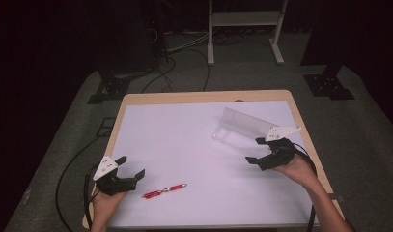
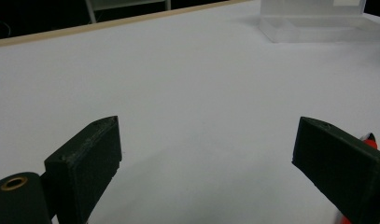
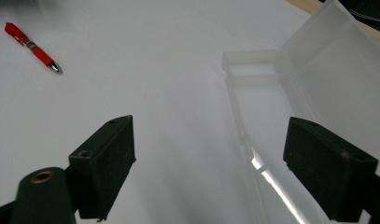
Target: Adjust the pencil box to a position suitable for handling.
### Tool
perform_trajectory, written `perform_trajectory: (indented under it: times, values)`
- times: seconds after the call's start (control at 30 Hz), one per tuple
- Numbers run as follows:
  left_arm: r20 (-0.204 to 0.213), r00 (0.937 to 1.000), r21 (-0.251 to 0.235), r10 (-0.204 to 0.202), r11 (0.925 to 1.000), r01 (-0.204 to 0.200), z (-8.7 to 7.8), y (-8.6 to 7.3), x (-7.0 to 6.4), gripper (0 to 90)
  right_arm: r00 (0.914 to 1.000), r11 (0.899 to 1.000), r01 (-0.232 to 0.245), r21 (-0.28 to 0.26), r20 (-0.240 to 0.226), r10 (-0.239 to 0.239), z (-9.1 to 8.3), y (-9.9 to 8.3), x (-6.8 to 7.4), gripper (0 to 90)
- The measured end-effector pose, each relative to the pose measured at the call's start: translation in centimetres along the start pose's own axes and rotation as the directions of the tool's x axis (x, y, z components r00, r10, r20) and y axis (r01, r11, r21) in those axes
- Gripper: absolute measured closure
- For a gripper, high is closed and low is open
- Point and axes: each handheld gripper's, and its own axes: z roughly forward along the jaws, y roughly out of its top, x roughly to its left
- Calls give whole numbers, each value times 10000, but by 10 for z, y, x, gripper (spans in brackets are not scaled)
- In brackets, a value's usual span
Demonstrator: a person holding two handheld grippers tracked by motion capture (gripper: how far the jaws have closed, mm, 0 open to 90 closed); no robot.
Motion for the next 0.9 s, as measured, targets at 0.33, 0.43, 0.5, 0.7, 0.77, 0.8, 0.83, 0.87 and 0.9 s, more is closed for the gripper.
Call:
perform_trajectory:
  times: [0.33, 0.43, 0.5, 0.7, 0.77, 0.8, 0.83, 0.87, 0.9]
  values:
    - [161, 9999, -25, -24, 10000, 24, 0, 0, 0, 74, 9998, 9996, 161, 237, -109, -158, 18, 14, -4, 161]
    - [188, 9998, 17, 8, 10000, -8, 0, 0, 0, 74, 9998, 9994, 155, 312, -146, -151, 22, 15, -5, 162]
    - [209, 9998, -22, -14, 10000, 14, 0, 0, 0, 73, 9998, 9992, 128, 375, -181, -122, 26, 17, -7, 162]
    - [254, 9997, -77, -68, 9999, 70, -1, 0, 0, 74, 9999, 9986, 73, 525, -153, -65, 38, 18, -15, 195]
    - [246, 9997, -92, -74, 9999, 77, -1, 0, 1, 74, 9999, 9978, 33, 660, -156, -22, 42, 18, -17, 201]
    - [246, 9997, -92, -74, 9999, 77, -1, 0, 1, 74, 9999, 9978, 33, 660, -156, -22, 42, 18, -17, 201]
    - [259, 9996, -81, -72, 9999, 74, -1, 0, 1, 74, 9999, 9975, 66, 707, -145, -56, 44, 18, -19, 204]
    - [276, 9996, -25, -48, 10000, 49, -1, 0, 1, 74, 9999, 9971, 3, 759, -132, 7, 49, 17, -22, 218]
    - [276, 9996, -25, -48, 10000, 49, -1, 0, 1, 74, 9999, 9971, 3, 759, -132, 7, 49, 17, -22, 218]
